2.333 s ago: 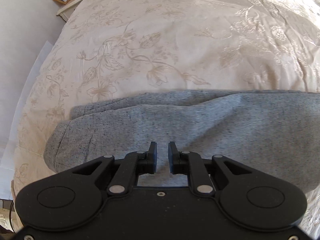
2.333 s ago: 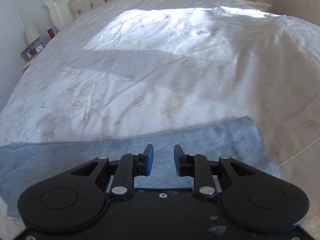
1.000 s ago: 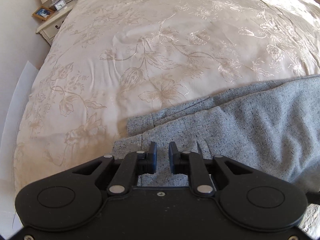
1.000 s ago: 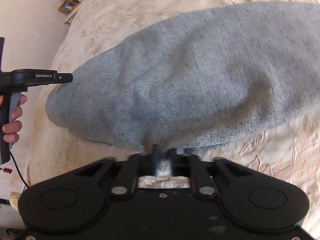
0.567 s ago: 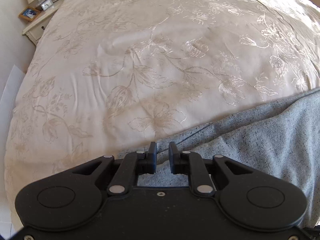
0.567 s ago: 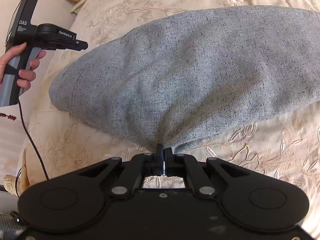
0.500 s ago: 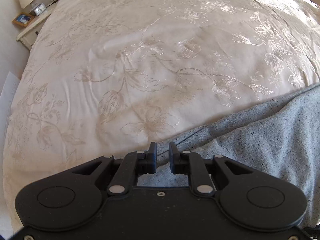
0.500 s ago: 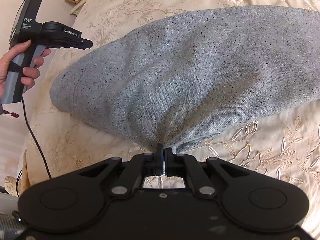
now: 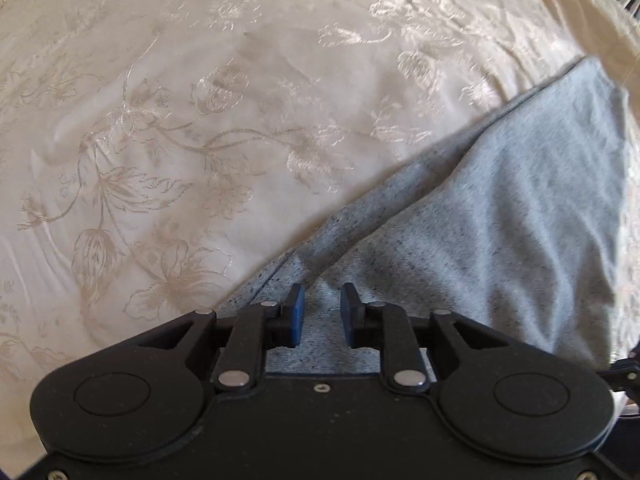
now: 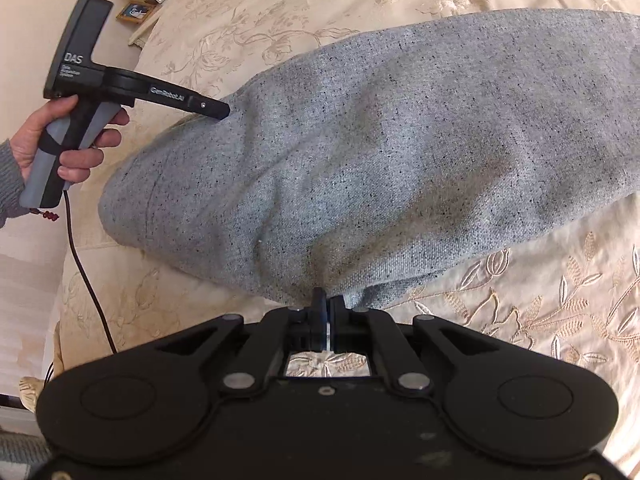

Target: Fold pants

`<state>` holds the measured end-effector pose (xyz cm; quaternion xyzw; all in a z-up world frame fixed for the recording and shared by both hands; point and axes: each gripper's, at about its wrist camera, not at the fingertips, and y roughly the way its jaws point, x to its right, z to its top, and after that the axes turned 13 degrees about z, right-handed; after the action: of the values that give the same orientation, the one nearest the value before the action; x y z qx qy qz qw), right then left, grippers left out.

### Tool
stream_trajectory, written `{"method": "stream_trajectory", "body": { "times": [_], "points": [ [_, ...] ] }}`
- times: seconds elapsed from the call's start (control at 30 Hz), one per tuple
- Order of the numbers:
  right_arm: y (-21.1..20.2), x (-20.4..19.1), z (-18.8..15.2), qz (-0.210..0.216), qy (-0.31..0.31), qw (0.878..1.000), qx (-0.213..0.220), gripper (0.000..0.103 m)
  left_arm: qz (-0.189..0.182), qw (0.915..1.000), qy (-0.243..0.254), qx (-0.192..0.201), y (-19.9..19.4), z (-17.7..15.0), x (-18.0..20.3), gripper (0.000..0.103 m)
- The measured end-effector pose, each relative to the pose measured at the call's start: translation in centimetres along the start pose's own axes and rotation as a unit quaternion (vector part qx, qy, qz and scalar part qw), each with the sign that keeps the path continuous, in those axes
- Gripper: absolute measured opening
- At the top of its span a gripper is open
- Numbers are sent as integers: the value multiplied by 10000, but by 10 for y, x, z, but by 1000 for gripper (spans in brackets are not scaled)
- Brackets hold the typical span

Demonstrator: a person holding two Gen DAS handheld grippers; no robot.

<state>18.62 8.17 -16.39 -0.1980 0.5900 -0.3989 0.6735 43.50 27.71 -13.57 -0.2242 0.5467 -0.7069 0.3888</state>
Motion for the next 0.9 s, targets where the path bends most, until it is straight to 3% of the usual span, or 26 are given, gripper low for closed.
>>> {"method": "stream_trajectory", "body": {
  "times": [0.03,0.07,0.2,0.37,0.4,0.47,0.5,0.57,0.63,0.77,0.9],
  "points": [
    [0,0,0,5,8,10000,16,3,-42,10000,64,-25,1,0,-1,48],
    [0,1,0,14,17,10000,16,3,15,9997,212,-115,5,0,1,50],
    [0,4,-1,28,66,10000,2,3,194,9959,782,-423,23,-3,13,50],
    [0,3,-1,38,66,10000,14,3,224,9955,677,-617,34,1,18,51],
    [-1,3,-2,40,74,10000,25,3,258,9953,629,-685,35,1,19,48],
    [-1,4,-2,48,85,9999,38,3,389,9956,408,-746,33,2,24,7],
    [-1,4,-3,50,87,9999,40,3,593,9953,386,-666,27,3,27,2],
    [-4,2,-3,74,71,9999,85,3,1071,9931,444,-198,7,7,35,2],
    [-9,-1,-2,120,50,9997,202,3,1275,9909,413,129,-5,11,34,2],
    [-9,-5,1,142,-46,9995,292,3,1477,9890,55,37,8,15,27,3],
    [7,1,-6,19,21,10000,84,3,2023,9784,415,-98,37,3,51,5]
  ]
}}
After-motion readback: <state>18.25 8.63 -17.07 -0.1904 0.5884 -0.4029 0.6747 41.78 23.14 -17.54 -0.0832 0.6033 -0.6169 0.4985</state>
